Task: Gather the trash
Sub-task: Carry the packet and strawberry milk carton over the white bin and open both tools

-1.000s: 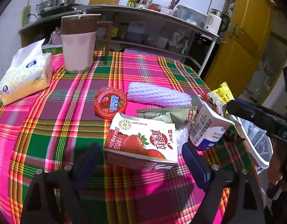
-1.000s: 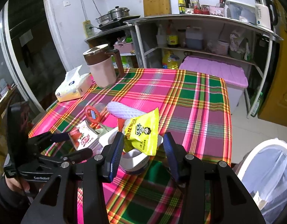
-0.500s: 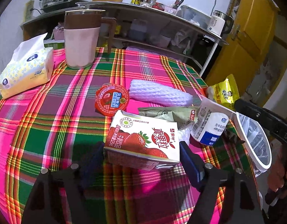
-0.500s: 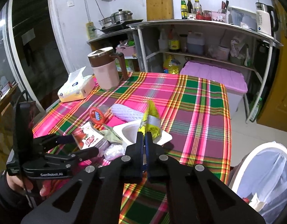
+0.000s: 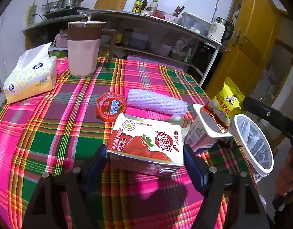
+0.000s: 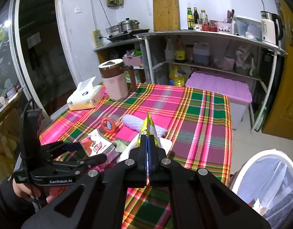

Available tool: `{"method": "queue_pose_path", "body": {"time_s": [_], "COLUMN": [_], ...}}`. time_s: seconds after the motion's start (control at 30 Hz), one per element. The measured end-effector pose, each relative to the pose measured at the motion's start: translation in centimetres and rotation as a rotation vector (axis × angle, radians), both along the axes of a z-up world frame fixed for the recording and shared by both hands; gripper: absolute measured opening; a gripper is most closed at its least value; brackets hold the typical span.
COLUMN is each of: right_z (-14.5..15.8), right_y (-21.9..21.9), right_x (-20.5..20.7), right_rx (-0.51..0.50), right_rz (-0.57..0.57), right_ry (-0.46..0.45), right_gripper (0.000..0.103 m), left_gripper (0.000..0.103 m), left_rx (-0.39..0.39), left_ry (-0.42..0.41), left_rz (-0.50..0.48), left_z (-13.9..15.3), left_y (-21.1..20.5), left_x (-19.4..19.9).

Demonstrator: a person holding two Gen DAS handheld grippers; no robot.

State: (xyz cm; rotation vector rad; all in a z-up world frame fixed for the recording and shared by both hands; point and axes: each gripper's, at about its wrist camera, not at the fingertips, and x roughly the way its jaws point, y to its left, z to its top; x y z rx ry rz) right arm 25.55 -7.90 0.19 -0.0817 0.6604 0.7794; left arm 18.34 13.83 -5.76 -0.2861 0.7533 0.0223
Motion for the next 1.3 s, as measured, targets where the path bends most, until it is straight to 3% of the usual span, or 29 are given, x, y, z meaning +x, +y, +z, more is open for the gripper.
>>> {"method": "queue_pose_path", "body": {"time_s": [0.63, 1.3], "right_z": [2.1, 1.5], "right_y": [-3.7, -9.7], "right_x": [-3.6, -5.4], "right_rx": [0.042, 0.052], "right_rz": [-0.035, -0.154], "right_ry": [-0.037, -0.011], "right_gripper": [0.000, 0.000], "left_gripper": [0.077, 0.077], "left_rx": [0.004, 0.010], "left_ry": [-0.057, -0.097], "left_rz": [-0.023, -0.161], "left_z": [2.7, 4.8], "left_y": [-2.9, -9.9], "left_x": [-3.7, -4.4]}}
